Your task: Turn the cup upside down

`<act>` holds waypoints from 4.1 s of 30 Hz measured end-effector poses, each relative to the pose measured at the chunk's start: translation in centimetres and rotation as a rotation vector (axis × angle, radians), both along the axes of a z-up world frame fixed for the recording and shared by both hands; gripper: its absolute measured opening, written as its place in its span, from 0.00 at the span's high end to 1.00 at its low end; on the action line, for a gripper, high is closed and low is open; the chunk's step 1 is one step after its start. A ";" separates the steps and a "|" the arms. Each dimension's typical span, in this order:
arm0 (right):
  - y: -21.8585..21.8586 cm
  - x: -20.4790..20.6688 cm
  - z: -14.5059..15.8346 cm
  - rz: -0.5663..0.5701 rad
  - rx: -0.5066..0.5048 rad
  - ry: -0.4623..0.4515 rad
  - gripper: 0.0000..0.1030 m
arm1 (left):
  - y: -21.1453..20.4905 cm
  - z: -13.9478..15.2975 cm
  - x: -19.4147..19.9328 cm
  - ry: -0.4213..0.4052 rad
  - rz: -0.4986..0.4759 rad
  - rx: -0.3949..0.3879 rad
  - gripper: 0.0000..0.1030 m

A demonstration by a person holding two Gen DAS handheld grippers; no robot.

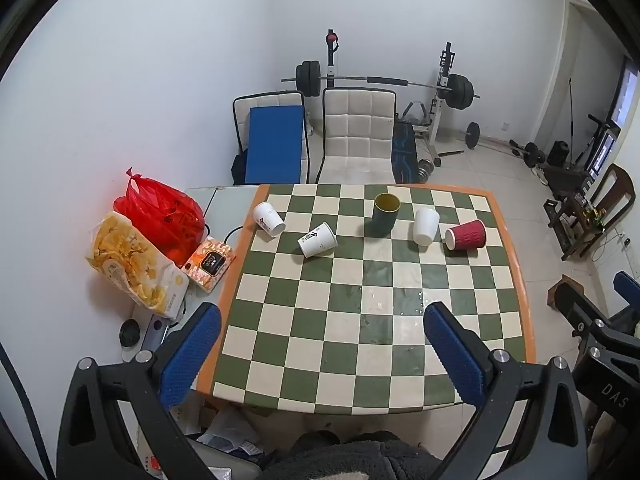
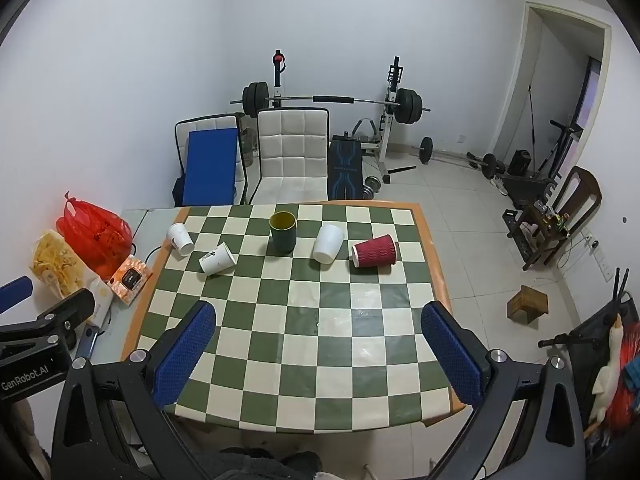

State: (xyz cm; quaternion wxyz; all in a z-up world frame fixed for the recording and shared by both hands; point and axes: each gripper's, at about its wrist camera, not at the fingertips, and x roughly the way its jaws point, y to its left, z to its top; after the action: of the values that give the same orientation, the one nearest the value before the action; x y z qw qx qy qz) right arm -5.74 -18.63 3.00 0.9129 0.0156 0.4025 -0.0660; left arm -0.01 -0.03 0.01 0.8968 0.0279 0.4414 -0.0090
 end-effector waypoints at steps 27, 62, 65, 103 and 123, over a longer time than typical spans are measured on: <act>0.1 0.0 0.0 0.004 -0.005 -0.002 0.00 | -0.3 0.0 0.3 0.002 0.001 -0.013 0.00; 0.3 0.5 0.0 0.008 0.008 0.000 0.00 | 0.1 0.0 0.2 0.000 0.000 -0.019 0.00; 0.4 0.5 0.1 0.008 0.012 0.000 0.00 | -0.3 0.1 0.3 0.004 0.002 -0.020 0.00; -2.2 6.2 -4.3 -0.037 0.025 0.066 0.00 | -3.5 -4.6 6.3 0.034 0.061 0.034 0.00; -10.9 23.6 -22.8 -0.122 0.063 0.291 0.00 | -7.7 -18.2 22.3 0.205 -0.030 0.101 0.00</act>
State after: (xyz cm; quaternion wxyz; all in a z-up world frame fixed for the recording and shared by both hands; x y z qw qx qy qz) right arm 17.82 -29.53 -19.85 0.8382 0.0587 0.5308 -0.1105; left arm 22.28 -7.72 -18.20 0.8441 0.0788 0.5304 -0.0030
